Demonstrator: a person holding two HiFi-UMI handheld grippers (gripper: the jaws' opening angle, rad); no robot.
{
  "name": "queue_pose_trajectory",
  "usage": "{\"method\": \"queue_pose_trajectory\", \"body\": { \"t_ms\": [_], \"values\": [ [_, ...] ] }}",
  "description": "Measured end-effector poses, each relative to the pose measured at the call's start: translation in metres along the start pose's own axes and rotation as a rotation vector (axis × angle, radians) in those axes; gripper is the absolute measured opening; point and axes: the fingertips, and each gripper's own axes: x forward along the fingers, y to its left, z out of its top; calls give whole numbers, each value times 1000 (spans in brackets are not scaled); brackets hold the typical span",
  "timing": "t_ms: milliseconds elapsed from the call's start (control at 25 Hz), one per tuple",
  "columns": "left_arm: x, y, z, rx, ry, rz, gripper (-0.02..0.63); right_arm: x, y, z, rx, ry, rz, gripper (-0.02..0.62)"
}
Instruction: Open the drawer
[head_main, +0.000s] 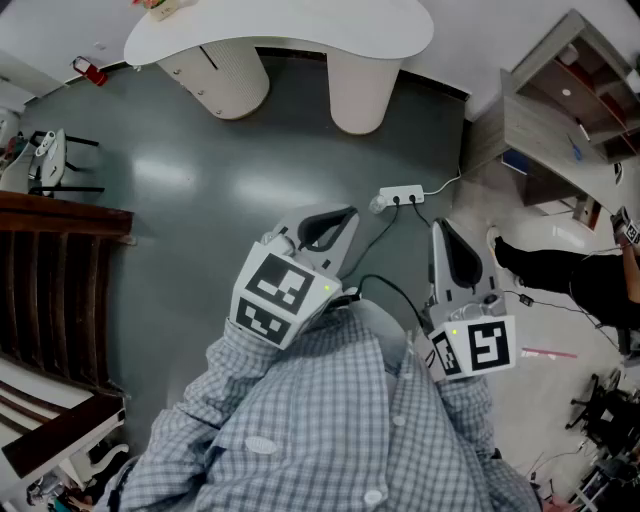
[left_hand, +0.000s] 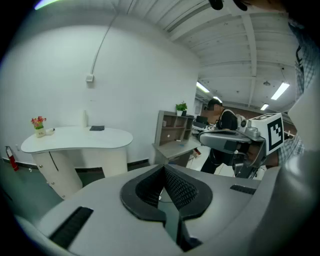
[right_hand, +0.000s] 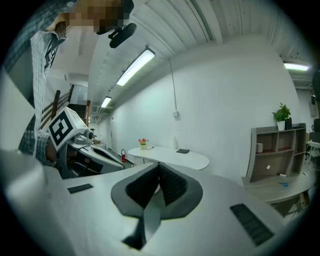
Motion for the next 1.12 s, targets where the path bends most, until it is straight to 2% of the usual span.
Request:
{"method": "queue_pose_trajectory", "body": {
  "t_ms": [640, 1120],
  "values": [
    [0, 8, 2, -9, 11, 9, 5, 10, -6, 0, 21, 12, -6, 9],
    [8, 55, 13, -16, 28, 21, 5, 60, -11, 5, 39, 25, 6, 9]
  ]
}}
